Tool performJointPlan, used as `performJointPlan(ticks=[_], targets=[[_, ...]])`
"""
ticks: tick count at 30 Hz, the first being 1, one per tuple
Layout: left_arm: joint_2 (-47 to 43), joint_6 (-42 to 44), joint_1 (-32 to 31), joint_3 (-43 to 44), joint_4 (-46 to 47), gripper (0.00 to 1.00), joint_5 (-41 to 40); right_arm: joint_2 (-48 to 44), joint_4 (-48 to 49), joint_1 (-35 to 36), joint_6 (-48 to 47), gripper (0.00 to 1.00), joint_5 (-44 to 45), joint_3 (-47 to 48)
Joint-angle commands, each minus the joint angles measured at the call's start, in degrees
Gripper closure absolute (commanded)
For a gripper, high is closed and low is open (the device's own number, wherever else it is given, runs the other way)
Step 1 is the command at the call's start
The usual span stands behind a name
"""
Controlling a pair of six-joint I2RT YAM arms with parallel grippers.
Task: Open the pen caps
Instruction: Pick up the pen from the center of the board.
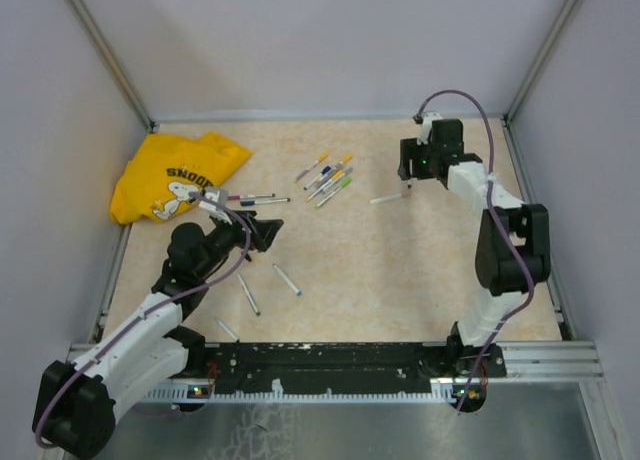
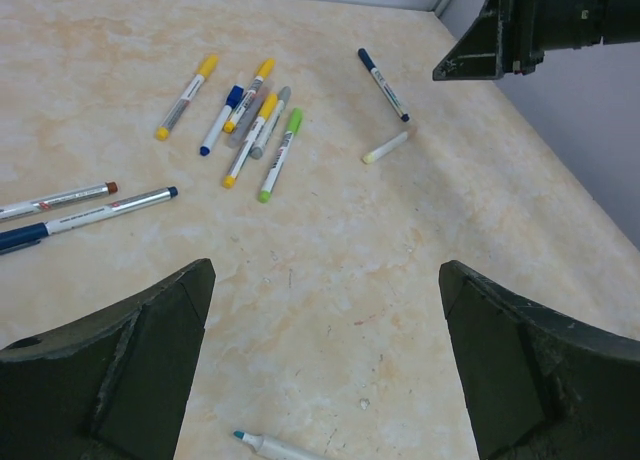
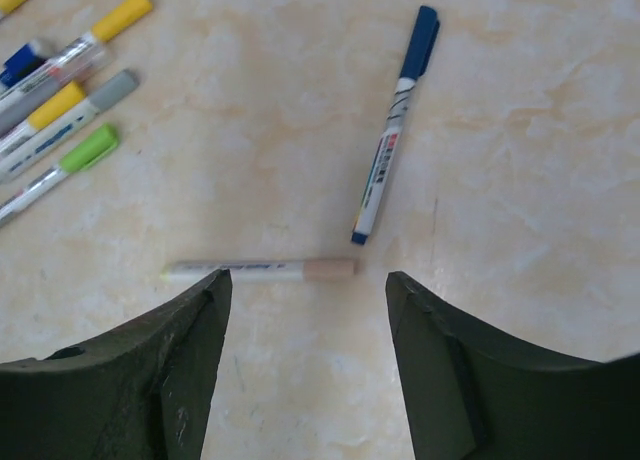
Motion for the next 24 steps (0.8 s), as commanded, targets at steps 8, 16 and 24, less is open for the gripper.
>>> performJointPlan(ticks=[8,16,24], targets=[[0.99,1.26,-0.95,-0.57,1.67,0.01,-3.73,19.12,-6.45,-0.22,-2.47,0.57,8.17,21.98],[0.48,0.83,-0.91,-1.47,2.47,0.00,-3.77,27.57,-10.02,-0.24,-2.47,0.65,9.27,30.40],[0.87,0.84,-0.99,-1.39,2.55,0.00,-3.75,30.48,-11.01,-0.22,-3.08,0.68,9.95,31.54]])
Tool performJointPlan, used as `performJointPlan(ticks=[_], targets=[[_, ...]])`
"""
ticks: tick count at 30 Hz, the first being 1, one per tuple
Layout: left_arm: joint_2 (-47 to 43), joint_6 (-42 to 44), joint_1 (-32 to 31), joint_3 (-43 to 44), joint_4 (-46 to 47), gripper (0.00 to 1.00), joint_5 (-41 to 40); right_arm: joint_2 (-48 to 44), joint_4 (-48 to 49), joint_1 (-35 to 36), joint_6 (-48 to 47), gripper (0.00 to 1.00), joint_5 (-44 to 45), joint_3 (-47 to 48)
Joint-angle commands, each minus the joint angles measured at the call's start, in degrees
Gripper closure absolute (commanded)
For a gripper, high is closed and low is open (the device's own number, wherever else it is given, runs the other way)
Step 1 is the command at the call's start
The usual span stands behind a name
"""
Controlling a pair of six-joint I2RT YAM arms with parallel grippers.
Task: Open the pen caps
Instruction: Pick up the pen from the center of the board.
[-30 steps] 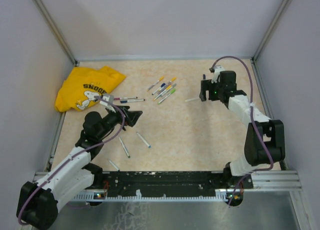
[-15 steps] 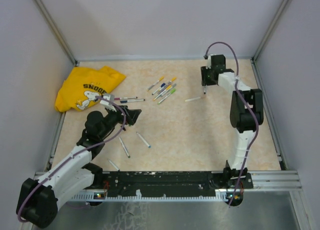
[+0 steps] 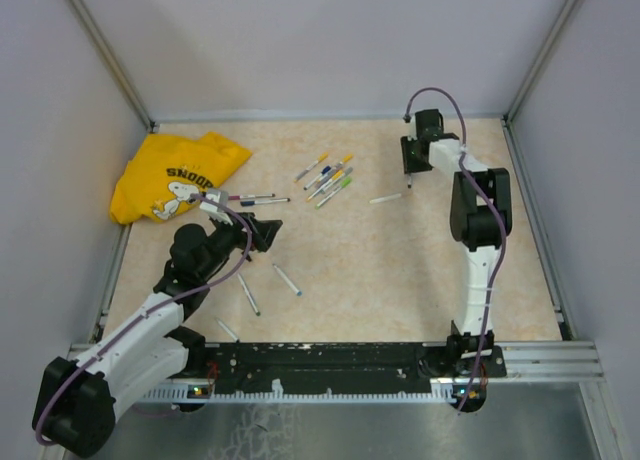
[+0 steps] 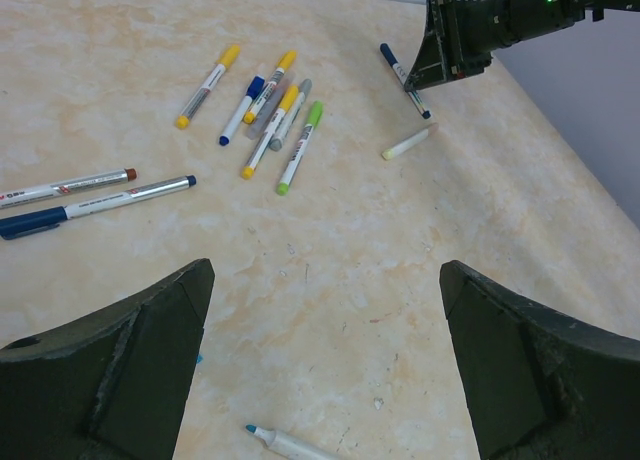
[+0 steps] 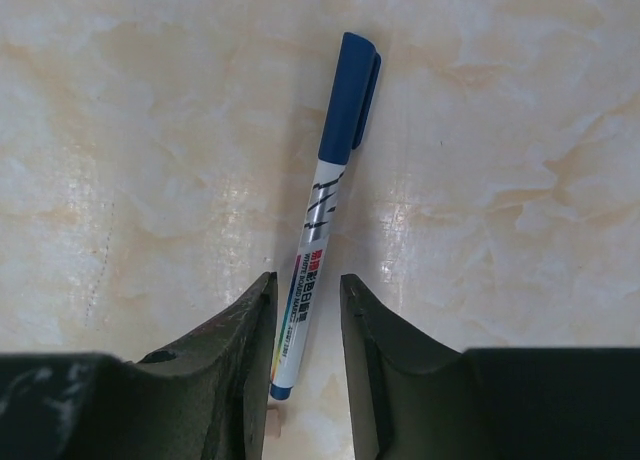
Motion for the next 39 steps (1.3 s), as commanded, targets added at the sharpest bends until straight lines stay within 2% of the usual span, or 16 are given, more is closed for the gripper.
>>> performJointPlan(ticks=[1,8,13,18,20,24,29,34,39], targets=[[-0.29,0.28,-0.39,-0.32,2.01,0.00,-0.19,1.27,-0.48,-0.30,-1.09,0.69,1.32,3.03],[-0.82,0.11,-0.38,-0.71,1.97,0.00,-0.34,2.35,-0.76,-0.24,-1.66,0.79,1.43,2.70],[-1.21,-0.05,-0.38,-1.00,1.83,0.00,-0.32,2.68,-1.20,-0.22,-2.22,0.83,0.88,2.53],[-1.78,-0.34,-0.38,-1.33,1.56,0.00,0.22,2.03,-1.20,-0.23,-3.34,0.96,0.99,2.20],[-2.52,-0.90,-0.36,-1.68,1.40,0.00,1.18,0.43,0.33,-0.26,-3.70,1.00,1.29,0.97],[-5.59,-3.08,-0.36,-4.16,3.38,0.00,3.05,-4.65,5.40,-0.21,-4.35,1.00,1.04,-3.27],[-8.15,-7.28,-0.38,-8.68,11.51,0.00,7.03,-13.10,11.65,-0.26,-4.41,1.00,-1.61,-9.98],[-8.27,-10.67,-0.36,-10.31,16.68,0.00,12.16,-22.60,14.63,-0.24,-2.88,1.00,-11.12,-17.06],[-9.68,-14.35,-0.38,-11.71,20.26,0.00,15.50,-32.62,14.91,-0.21,-1.19,1.00,-30.54,-24.29]])
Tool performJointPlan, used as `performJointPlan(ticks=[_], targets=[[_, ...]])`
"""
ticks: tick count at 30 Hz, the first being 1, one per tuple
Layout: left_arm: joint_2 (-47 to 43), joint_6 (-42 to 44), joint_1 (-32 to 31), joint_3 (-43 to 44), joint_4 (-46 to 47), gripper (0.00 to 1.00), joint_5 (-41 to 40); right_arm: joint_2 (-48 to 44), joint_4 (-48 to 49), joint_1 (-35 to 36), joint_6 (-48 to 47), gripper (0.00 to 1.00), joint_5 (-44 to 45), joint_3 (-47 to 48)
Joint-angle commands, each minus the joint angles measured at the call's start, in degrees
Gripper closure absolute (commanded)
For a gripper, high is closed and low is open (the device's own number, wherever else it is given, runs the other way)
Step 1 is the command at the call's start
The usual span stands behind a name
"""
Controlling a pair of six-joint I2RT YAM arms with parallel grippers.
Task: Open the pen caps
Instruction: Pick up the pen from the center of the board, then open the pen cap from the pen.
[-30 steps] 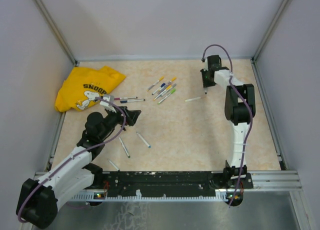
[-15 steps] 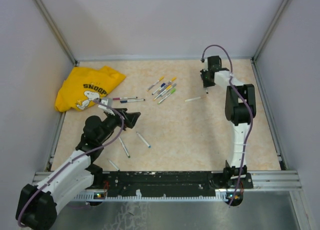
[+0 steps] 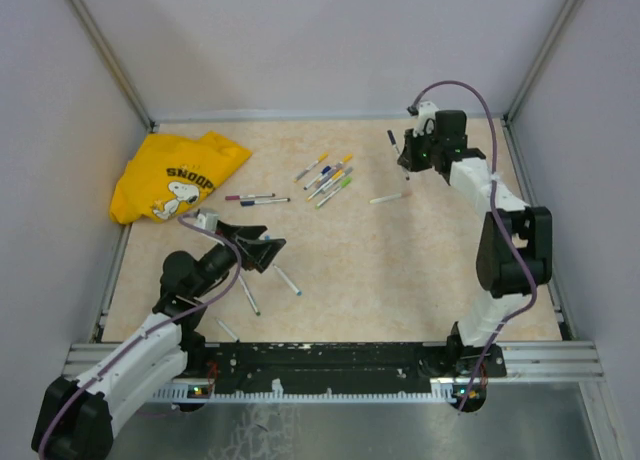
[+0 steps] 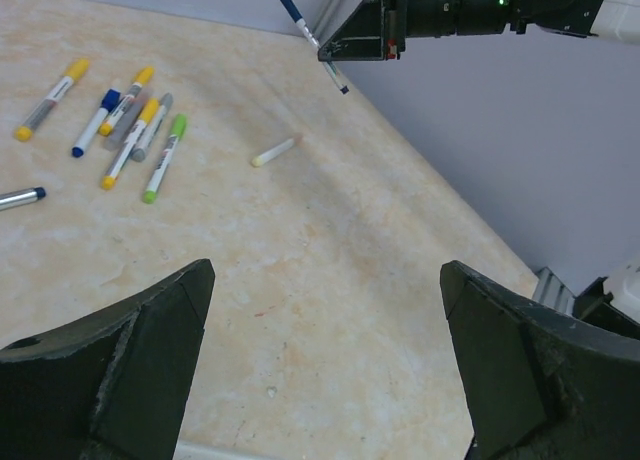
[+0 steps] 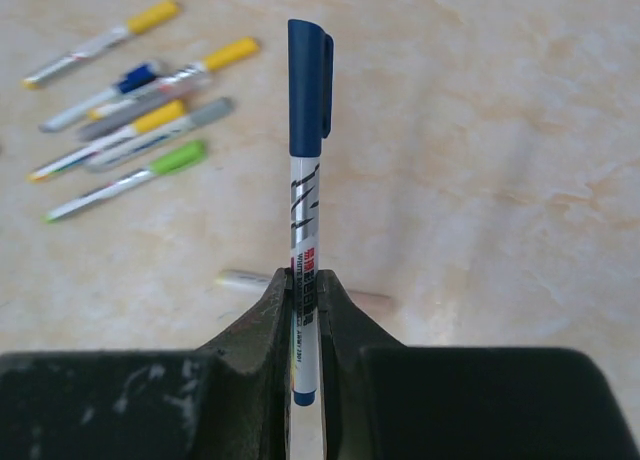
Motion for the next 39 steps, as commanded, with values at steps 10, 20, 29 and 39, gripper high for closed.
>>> performJointPlan(ticks=[10,20,29,39], targets=[[-3.14,-9.81,-0.38,-7.06,17.66,0.00,3.25,-20.89,18.35,2.94,15.79,1.00,-45.08,-21.65],[1.30,-14.29,-0.38,-8.86,22.78,0.01,3.39,-17.45,25.73,10.00,16.32,1.00,-50.54,-26.21],[1.65,-16.46,-0.38,-9.99,23.46,0.02,0.05,-15.20,24.33,12.65,15.26,1.00,-51.66,-25.44],[1.75,-19.81,-0.38,-9.06,19.09,0.04,-3.52,-14.37,22.73,13.13,13.81,1.00,-51.10,-24.84]])
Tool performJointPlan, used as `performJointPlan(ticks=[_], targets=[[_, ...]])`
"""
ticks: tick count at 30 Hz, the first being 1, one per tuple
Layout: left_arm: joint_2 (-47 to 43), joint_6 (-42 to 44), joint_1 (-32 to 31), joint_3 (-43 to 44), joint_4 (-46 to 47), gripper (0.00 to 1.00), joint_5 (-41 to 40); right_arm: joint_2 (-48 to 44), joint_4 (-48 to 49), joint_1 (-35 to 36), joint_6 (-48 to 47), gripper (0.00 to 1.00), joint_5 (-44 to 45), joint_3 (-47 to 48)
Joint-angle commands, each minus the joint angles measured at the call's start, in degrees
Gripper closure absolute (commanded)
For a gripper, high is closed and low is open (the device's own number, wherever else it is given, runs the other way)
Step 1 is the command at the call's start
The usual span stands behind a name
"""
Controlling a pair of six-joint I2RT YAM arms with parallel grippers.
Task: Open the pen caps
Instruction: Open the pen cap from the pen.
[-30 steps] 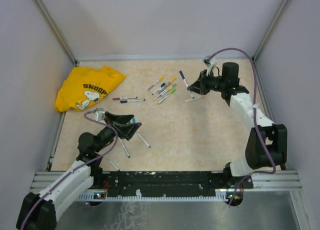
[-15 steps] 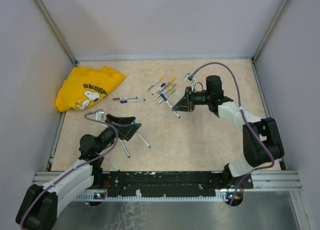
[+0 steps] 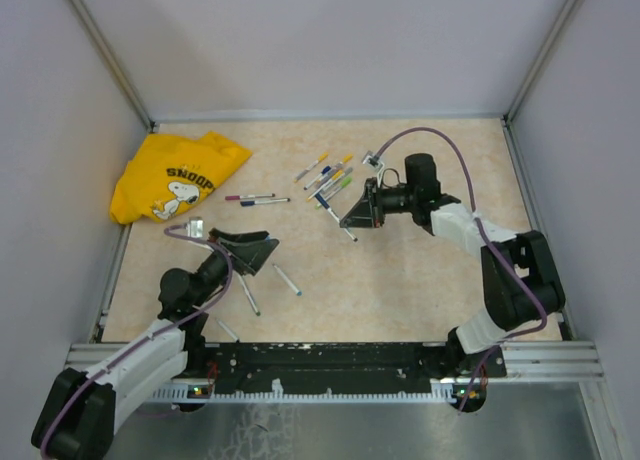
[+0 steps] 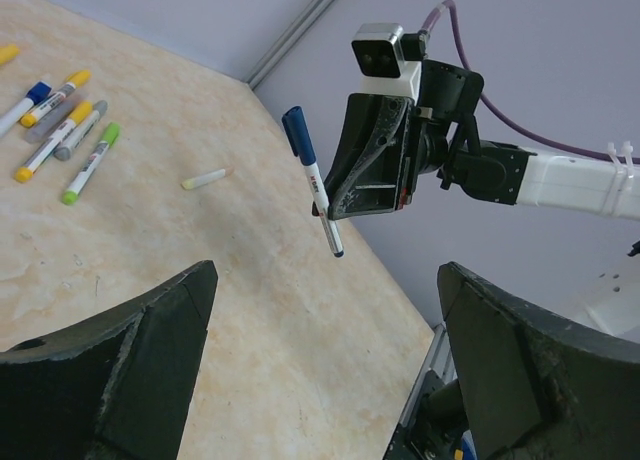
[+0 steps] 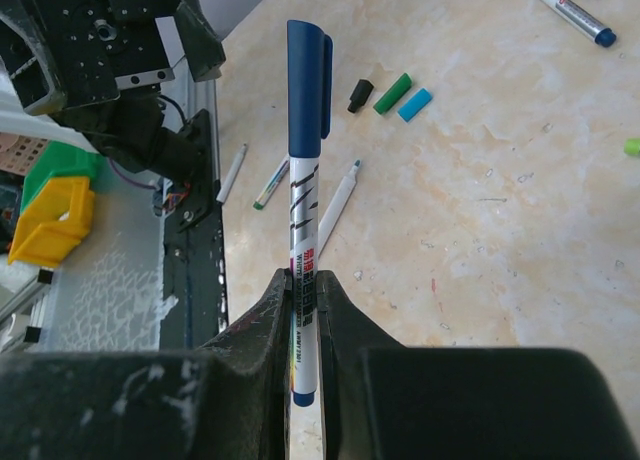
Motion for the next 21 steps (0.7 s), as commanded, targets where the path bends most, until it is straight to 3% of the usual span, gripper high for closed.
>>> performJointPlan(ticks=[1,8,21], targets=[[-0.06,-1.52,-0.44,-0.79,-1.65,0.05,-1.82,0.78,0.99,0.66,-1.44,1.00,-1.12,2.42],[-0.32,-0.38,-2.31,1.38,-7.81,0.07,-4.89,1.20,0.38,0.84,-2.10,1.00,-0.91,2.62],[3.52,2.76,-12.42,7.80,-17.37,0.07,-17.40,1.72,-0.71,1.40,-3.25,1.00,-0.27,2.90]])
